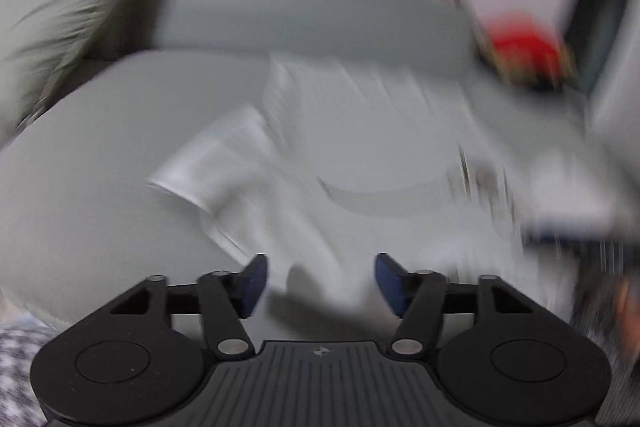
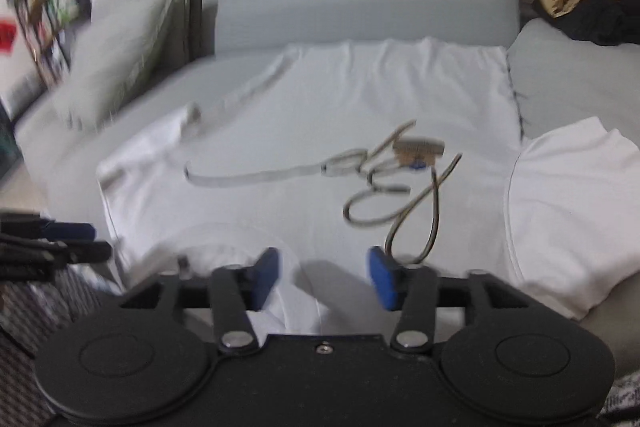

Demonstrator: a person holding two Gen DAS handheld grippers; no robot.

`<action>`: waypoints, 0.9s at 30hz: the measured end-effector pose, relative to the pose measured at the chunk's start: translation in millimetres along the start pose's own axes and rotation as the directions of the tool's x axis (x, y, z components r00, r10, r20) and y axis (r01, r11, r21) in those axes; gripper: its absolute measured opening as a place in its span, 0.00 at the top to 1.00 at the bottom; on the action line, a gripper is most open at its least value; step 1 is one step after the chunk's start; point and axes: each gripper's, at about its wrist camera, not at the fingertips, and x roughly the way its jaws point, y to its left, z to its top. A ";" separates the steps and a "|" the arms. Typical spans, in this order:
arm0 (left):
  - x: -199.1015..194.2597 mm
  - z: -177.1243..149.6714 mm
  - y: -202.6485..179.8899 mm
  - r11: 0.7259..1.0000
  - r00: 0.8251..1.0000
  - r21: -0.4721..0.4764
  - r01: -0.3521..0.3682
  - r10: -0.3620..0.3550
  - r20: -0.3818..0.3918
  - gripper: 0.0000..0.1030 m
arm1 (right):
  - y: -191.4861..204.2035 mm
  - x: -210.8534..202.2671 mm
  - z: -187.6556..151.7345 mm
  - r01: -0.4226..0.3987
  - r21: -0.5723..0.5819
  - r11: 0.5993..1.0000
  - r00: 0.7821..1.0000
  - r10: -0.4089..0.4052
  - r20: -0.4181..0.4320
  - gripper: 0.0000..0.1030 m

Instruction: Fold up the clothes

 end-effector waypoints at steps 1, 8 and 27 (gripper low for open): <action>0.4 6.7 19.4 0.994 1.000 -0.108 0.002 0.000 0.022 0.36 | -2.7 -1.7 3.0 -0.020 0.025 0.999 0.999 0.019 0.028 0.41; 41.1 26.8 106.8 0.832 0.996 -0.553 0.052 -0.083 -0.031 0.38 | -11.2 35.9 11.1 -0.089 0.200 0.976 0.993 0.102 -0.055 0.40; 67.7 20.4 -71.0 0.844 0.966 0.487 -0.226 0.128 0.226 0.99 | -17.1 42.8 6.7 -0.103 0.233 0.967 0.993 0.115 -0.039 0.39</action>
